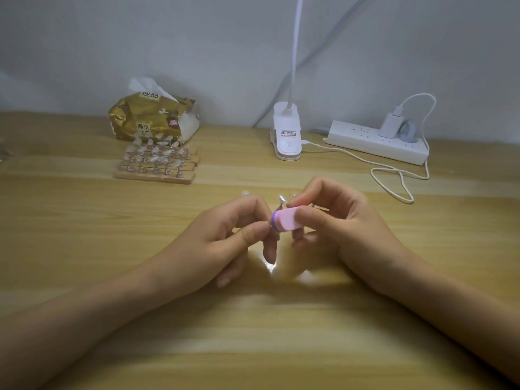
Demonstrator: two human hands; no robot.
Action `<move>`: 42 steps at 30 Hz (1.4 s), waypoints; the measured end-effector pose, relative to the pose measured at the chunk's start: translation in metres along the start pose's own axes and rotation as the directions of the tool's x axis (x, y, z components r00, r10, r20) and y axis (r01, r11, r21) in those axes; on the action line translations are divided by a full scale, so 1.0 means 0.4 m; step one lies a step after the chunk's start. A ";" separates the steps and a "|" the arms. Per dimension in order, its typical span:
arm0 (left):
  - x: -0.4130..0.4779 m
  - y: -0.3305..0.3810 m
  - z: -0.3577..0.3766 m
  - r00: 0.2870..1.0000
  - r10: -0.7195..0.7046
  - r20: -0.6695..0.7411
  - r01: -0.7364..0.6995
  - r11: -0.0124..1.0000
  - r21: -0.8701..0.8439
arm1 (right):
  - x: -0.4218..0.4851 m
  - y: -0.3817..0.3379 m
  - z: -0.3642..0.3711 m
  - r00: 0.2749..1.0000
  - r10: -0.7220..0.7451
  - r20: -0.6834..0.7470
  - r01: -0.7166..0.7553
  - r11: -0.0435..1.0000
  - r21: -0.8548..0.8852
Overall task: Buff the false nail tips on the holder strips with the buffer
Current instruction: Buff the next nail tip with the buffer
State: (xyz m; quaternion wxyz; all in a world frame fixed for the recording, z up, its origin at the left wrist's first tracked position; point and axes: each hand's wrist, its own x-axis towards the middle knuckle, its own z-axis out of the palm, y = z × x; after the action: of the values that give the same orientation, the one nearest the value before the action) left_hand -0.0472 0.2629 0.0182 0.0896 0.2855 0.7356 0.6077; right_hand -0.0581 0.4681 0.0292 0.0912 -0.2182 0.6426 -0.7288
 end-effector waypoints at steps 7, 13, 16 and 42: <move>0.002 -0.002 -0.003 1.000 0.000 0.017 0.001 1.000 -0.009 | 0.001 -0.003 0.000 1.000 -0.011 0.014 0.011 1.000 -0.017; 0.001 -0.001 -0.002 0.999 0.016 0.041 -0.016 1.000 -0.006 | 0.004 -0.004 -0.001 0.999 -0.020 0.039 0.021 0.999 -0.031; 0.000 -0.002 -0.005 0.999 0.017 0.035 -0.016 1.000 -0.016 | 0.006 -0.003 -0.005 1.000 -0.018 0.004 0.018 1.000 -0.020; 0.001 -0.004 -0.005 0.999 0.031 0.037 -0.030 0.999 -0.020 | -0.001 -0.008 0.010 0.998 -0.007 0.060 0.009 1.000 -0.024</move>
State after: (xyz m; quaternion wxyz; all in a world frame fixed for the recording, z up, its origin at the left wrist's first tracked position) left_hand -0.0490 0.2611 0.0172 0.0966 0.3070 0.7235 0.6107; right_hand -0.0557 0.4652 0.0324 0.1049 -0.2438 0.6475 -0.7144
